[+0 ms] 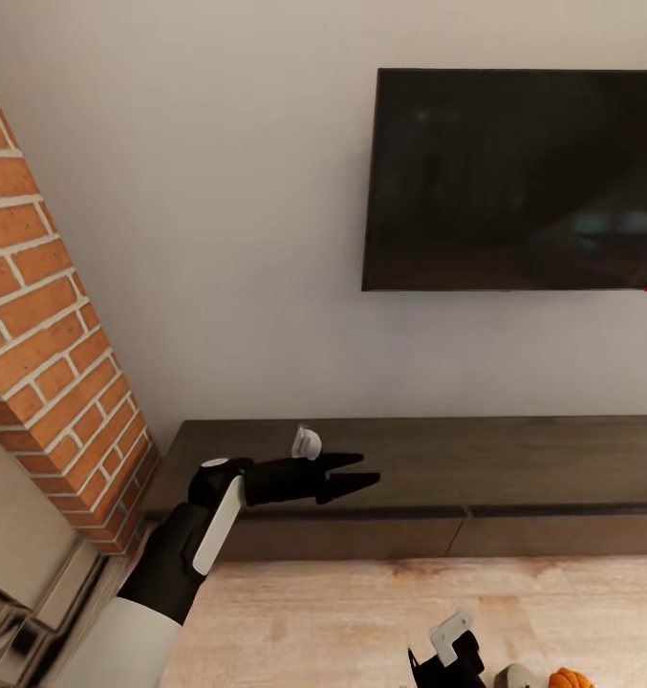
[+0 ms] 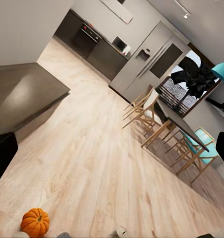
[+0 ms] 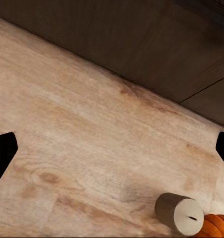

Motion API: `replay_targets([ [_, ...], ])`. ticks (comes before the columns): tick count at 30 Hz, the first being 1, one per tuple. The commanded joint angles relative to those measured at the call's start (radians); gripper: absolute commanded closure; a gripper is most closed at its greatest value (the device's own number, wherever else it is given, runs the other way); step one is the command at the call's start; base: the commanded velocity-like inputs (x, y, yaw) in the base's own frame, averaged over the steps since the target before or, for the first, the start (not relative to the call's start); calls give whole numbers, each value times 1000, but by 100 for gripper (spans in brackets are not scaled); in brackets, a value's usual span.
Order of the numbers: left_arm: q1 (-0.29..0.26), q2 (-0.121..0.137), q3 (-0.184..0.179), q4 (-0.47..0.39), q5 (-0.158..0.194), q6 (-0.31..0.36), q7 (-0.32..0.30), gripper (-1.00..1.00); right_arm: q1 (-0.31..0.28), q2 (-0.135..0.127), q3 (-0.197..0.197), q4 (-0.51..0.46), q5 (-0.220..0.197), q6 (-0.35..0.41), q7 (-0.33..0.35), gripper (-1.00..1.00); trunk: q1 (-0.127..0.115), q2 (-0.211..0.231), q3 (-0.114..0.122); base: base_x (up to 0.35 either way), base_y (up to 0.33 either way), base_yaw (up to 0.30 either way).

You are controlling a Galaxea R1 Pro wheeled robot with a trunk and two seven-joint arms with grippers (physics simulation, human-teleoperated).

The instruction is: Place each of the two pumpkins and all three candles from the living room inside a cabinet in the living room (use any cabinet), then make sure every cabinet is closed, and position the cauldron so it is next to a table in the living room.

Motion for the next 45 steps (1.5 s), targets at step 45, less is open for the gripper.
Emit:
replay_targets([
  [45, -8, -8, 36, -10, 0, 15, 2, -100, -1, 15, 15, -133, 516, 176, -336, -100, 0, 0, 0, -51, 0, 0],
])
